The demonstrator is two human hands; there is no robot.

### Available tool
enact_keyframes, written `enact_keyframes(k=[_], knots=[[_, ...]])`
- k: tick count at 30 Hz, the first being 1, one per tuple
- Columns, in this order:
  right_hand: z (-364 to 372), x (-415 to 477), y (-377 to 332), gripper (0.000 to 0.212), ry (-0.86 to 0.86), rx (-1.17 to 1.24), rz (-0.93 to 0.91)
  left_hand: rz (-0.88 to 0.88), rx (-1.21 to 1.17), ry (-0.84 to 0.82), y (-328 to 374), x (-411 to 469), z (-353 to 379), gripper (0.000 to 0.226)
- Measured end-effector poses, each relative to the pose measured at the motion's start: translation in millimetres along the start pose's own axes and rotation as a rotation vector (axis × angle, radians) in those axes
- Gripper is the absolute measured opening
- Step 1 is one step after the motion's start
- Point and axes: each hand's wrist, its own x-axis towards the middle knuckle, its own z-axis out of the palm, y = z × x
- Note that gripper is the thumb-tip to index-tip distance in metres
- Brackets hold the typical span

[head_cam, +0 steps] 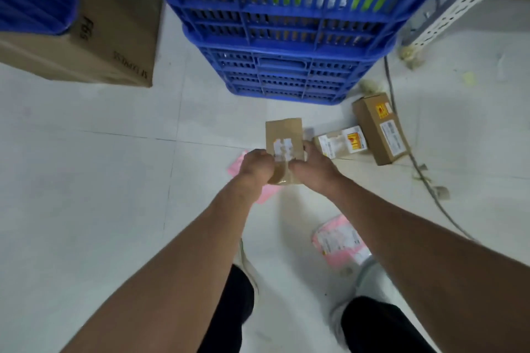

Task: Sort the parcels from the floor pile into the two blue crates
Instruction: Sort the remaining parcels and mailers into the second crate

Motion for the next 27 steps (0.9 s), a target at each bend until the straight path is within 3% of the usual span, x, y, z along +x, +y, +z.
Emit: enact_keyframes(k=[10, 14, 19, 27], knots=[[-72, -244, -98, 0.057, -0.004, 0.233, 0.032, -0.019, -0.139, 0.045, 76, -261, -75, 0.018], [-99, -331, -132, 0.056, 0.038, 0.3, -0.061, 0.038, -0.17, 0.057, 100, -347, -96, 0.037], [-111, -393, -159, 0.059, 0.022, 0.29, -0.142, 0.1, -0.257, 0.092, 119, -416, -119, 0.018], [-107, -439, -210, 0.078, 0.034, 0.288, -0.226, 0.221, -0.279, 0.058, 131, -466, -162, 0.027]])
